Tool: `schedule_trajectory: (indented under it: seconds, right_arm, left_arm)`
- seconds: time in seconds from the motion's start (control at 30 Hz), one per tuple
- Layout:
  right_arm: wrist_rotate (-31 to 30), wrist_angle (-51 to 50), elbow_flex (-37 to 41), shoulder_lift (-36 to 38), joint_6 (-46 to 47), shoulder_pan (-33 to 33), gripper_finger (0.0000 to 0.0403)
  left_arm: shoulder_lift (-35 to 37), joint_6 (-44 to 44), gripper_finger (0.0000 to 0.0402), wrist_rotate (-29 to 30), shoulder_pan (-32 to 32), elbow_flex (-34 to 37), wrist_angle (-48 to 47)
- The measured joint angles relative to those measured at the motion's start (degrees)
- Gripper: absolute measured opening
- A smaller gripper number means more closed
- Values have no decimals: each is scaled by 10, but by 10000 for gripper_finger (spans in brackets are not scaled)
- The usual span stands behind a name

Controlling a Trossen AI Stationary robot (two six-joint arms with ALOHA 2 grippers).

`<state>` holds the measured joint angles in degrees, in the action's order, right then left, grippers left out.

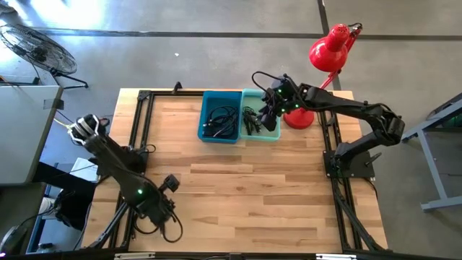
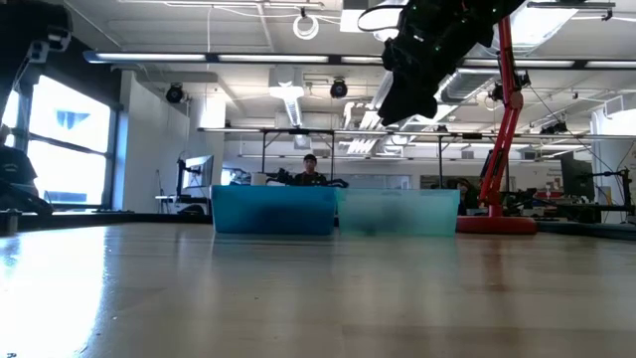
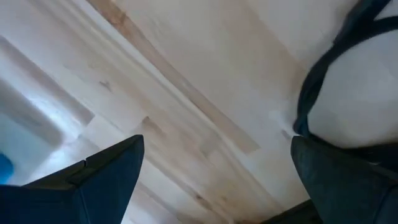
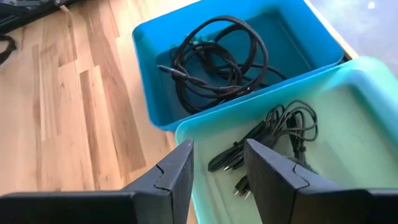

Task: Pick & Place USB Port
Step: Put the black HDMI cable into the blue bin

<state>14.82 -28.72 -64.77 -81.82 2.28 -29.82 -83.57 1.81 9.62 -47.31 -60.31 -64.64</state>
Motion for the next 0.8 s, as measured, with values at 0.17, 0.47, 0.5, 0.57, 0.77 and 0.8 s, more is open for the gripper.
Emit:
schedule_trajectory:
  seconds: [0.17,0.47,0.5,0.57,0.77,0.8]
  right_arm:
    - [1,-15,0,0,3,5,134]
    - [-3,-19,0,0,1,14,134]
    - [-3,-19,0,0,1,14,134]
    - [-3,-19,0,0,1,14,134]
    - [-6,-13,0,0,1,14,134]
    - [-6,-12,0,0,1,14,134]
  left_arm:
    - [-47,11,399,-5,0,0,24]
    - [-64,38,399,-116,1,0,20]
    - [-64,49,399,-138,1,0,16]
    - [-64,72,399,-171,1,0,14]
    - [-64,85,399,-186,1,0,38]
    - [-64,86,399,-180,2,0,47]
